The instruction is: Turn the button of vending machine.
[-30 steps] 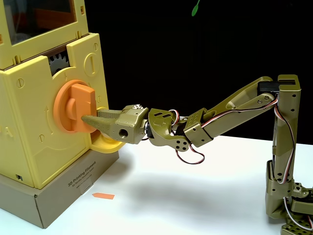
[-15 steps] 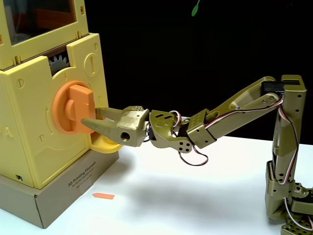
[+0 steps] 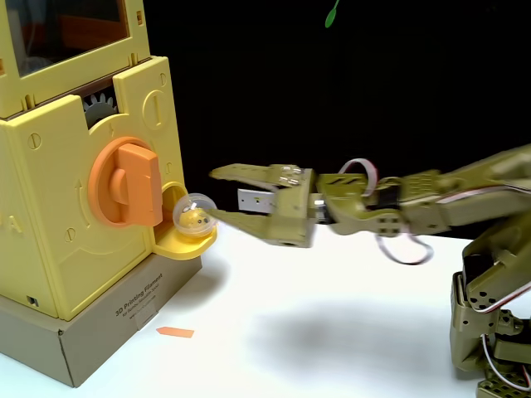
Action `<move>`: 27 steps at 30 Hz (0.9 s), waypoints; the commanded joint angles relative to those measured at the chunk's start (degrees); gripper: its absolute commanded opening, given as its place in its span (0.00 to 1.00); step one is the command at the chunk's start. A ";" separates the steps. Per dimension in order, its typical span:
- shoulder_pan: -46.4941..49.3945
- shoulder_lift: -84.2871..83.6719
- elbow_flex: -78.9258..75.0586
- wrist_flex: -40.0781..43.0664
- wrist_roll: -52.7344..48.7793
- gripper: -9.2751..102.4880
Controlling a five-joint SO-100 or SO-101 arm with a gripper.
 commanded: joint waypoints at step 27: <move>-1.93 61.44 38.58 47.20 -40.43 0.08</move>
